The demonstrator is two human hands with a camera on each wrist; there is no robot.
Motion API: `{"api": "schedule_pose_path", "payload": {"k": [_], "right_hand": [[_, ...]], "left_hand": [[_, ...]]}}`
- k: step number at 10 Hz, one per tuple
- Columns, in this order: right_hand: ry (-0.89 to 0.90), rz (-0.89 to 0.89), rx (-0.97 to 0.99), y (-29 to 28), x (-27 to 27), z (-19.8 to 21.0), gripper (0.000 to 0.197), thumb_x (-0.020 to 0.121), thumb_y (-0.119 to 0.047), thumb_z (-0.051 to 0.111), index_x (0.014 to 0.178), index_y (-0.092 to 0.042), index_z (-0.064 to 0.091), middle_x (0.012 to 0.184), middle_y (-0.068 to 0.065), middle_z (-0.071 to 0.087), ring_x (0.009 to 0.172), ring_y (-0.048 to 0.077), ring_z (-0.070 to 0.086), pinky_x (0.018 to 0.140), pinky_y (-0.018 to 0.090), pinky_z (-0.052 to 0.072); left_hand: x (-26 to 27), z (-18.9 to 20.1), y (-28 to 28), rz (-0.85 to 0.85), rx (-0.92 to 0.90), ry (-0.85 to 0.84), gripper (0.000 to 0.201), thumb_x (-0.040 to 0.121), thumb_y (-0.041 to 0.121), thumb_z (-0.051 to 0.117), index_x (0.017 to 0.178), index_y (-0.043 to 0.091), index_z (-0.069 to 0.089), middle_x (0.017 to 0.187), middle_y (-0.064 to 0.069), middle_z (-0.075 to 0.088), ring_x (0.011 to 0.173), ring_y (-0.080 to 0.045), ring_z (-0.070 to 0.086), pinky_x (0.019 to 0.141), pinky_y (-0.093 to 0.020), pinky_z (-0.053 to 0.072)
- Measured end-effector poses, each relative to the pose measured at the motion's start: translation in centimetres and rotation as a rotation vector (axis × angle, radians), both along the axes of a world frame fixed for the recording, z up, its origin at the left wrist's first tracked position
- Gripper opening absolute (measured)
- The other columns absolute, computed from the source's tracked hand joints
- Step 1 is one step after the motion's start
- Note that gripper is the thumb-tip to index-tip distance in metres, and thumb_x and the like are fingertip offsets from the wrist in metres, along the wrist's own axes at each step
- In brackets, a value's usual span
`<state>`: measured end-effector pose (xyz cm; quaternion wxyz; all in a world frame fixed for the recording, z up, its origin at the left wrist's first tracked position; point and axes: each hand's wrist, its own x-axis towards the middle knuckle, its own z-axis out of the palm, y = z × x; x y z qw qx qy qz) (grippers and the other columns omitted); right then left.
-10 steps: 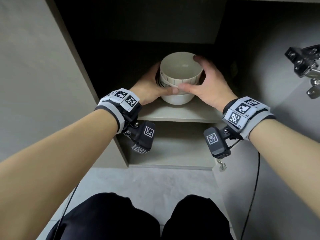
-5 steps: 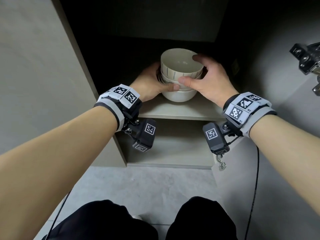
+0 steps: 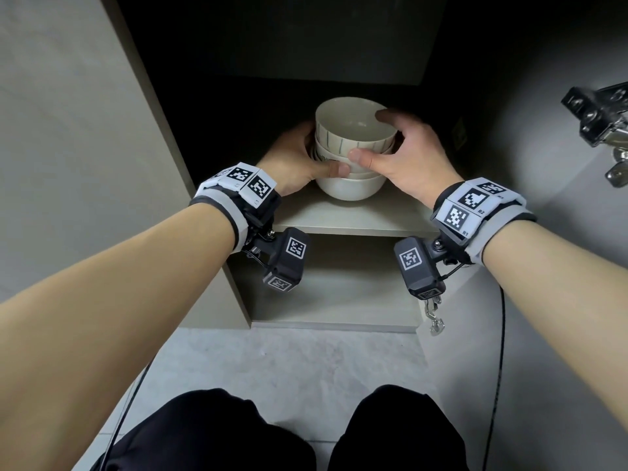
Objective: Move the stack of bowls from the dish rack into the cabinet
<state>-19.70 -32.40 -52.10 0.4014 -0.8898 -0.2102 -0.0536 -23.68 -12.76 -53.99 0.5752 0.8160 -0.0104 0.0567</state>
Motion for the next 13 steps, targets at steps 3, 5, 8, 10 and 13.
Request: {"api": "schedule_pose_path", "payload": {"k": [3,5,8,10,13], "right_hand": [[0.002,0.000,0.000,-0.1,0.0,0.2,0.085,0.074,-0.049,0.081,0.146,-0.021,0.045,0.150,0.003,0.050,0.137,0.017,0.046,0.105,0.024,0.037],[-0.007,0.002,0.018,0.0,-0.2,0.0,0.087,0.074,-0.047,0.082,0.147,-0.021,0.043,0.149,0.002,0.050,0.136,0.016,0.046,0.101,0.022,0.036],[-0.004,0.005,0.035,0.0,0.1,0.0,0.088,0.073,-0.046,0.082,0.147,-0.020,0.042,0.148,0.001,0.051,0.135,0.015,0.047,0.101,0.022,0.037],[0.022,0.013,0.074,0.0,-0.2,-0.1,0.088,0.073,-0.046,0.082,0.147,-0.020,0.042,0.146,0.000,0.052,0.132,0.014,0.048,0.100,0.022,0.038],[0.028,-0.001,0.200,-1.2,-1.2,-0.4,0.086,0.080,-0.052,0.072,0.152,-0.027,0.031,0.157,-0.001,0.040,0.136,0.009,0.041,0.109,0.029,0.036]], "left_hand": [[0.5,0.0,0.0,-0.006,0.026,0.000,0.081,0.072,0.002,0.085,0.142,0.006,0.044,0.127,0.001,0.061,0.095,0.011,0.057,0.071,0.002,0.046],[0.4,-0.2,0.1,0.000,0.031,-0.008,0.079,0.073,0.002,0.084,0.141,0.006,0.044,0.122,0.004,0.061,0.093,0.015,0.056,0.072,0.002,0.045],[0.5,0.2,0.3,-0.004,0.091,0.008,0.081,0.073,0.006,0.085,0.142,0.010,0.044,0.120,0.009,0.059,0.093,0.014,0.055,0.069,0.004,0.045],[0.2,0.5,0.1,0.009,0.131,0.015,0.083,0.072,0.012,0.087,0.143,0.012,0.044,0.130,0.004,0.061,0.102,0.003,0.058,0.075,-0.002,0.046],[-1.9,0.2,0.1,0.123,0.187,-0.030,0.111,0.068,0.037,0.089,0.154,0.017,0.022,0.155,-0.001,0.040,0.136,-0.011,0.040,0.111,-0.026,0.033]]}}
